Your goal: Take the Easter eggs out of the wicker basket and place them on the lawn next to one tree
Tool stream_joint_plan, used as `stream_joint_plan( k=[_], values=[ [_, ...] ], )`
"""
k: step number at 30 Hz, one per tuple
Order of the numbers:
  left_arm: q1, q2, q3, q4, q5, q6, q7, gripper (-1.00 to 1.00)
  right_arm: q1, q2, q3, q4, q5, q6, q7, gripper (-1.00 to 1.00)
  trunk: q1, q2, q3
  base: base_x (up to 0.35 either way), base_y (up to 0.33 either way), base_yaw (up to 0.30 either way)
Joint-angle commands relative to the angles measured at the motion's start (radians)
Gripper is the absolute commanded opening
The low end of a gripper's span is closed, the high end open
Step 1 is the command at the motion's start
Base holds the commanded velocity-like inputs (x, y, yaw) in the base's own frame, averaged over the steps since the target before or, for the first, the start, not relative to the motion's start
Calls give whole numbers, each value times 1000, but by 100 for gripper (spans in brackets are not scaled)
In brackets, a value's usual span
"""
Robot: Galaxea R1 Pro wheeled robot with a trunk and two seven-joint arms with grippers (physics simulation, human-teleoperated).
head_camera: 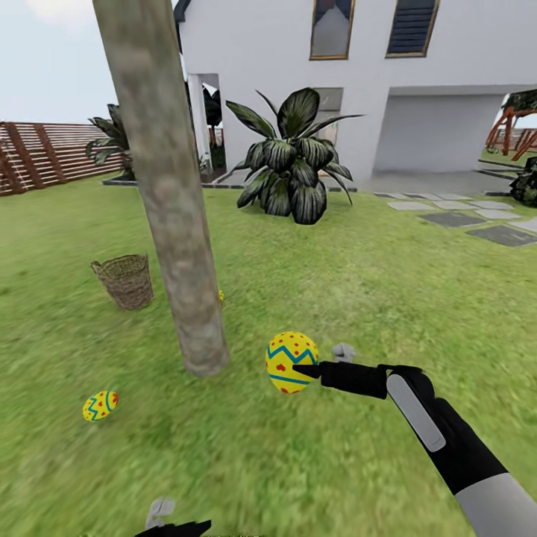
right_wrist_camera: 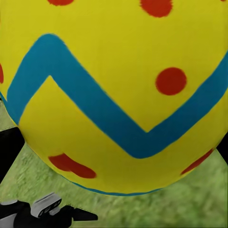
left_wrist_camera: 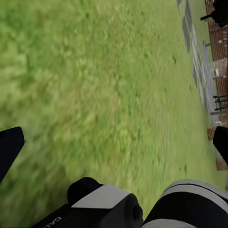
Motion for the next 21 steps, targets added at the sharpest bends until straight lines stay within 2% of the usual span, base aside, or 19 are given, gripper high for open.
stream_joint_plan(
  k=[1,7,21],
  values=[
    [-1,0,-7,0,10,6,-2,100,-1,0,1,0,0,3,6,-100,0,0,-2,0,0,262],
    [-1,2,-7,0,10,6,-6,100,0,0,1,1,2,2,6,-100,0,0,-7,0,-30,262],
    [-1,-2,-7,0,10,6,-2,100,0,0,-1,1,2,3,6,-100,0,0,-18,0,-134,262]
  ],
)
